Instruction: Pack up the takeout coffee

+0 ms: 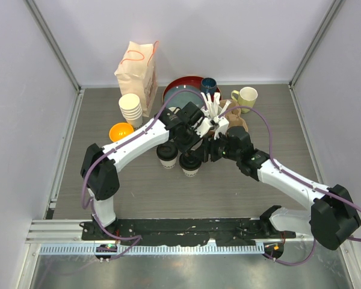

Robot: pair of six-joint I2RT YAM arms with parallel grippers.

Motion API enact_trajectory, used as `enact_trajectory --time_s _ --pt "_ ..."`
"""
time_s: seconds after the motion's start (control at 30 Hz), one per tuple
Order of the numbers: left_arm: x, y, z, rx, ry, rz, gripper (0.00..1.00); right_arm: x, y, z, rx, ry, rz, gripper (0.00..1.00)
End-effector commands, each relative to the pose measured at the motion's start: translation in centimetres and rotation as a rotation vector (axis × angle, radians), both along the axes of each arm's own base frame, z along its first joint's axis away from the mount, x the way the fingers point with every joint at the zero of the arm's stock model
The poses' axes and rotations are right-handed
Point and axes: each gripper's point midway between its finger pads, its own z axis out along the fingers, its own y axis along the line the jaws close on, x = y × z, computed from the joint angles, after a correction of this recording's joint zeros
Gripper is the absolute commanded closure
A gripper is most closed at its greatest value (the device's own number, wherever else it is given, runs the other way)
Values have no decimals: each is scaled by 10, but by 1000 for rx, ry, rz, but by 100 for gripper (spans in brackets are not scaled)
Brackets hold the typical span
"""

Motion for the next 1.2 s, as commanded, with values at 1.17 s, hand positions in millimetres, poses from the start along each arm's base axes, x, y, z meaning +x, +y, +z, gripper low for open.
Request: enact_trajectory --time_s 1.17 --pt "18 -30 44 -175 -80 8 100 -6 3 -16 -31 43 8 47"
